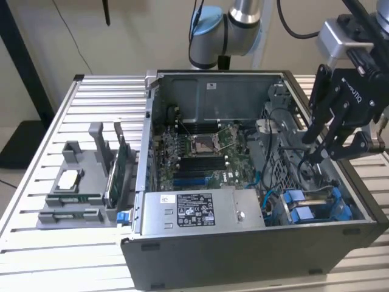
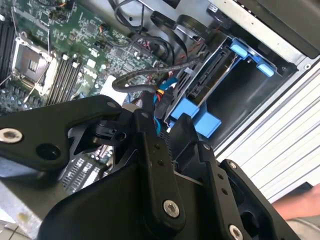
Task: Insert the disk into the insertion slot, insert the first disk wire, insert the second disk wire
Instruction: 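Insert the first disk wire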
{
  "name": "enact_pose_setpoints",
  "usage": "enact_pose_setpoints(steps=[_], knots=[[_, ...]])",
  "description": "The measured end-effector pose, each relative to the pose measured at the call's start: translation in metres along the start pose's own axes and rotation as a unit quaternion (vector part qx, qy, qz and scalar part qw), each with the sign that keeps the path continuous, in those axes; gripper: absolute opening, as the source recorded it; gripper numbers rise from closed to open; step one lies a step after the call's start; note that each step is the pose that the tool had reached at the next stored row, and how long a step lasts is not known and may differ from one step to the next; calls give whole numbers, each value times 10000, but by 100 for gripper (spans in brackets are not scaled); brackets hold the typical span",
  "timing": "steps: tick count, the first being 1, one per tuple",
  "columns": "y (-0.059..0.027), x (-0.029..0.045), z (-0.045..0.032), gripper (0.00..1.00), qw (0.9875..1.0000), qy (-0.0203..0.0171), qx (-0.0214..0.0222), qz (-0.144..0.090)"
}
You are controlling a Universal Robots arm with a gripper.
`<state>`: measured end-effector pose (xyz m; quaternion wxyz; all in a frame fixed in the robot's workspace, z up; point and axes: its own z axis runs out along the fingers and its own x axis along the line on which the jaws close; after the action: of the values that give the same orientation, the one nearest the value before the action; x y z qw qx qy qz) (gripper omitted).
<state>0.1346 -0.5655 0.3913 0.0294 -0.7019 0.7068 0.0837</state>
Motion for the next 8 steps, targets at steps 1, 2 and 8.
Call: enact_pose_setpoints(steps=[1, 2, 8], knots=[[3, 2, 15, 41, 10000, 1, 17, -4], [9, 5, 29, 41, 10000, 0, 41, -8], [71, 10, 49, 41, 9997, -66, 212, -58]])
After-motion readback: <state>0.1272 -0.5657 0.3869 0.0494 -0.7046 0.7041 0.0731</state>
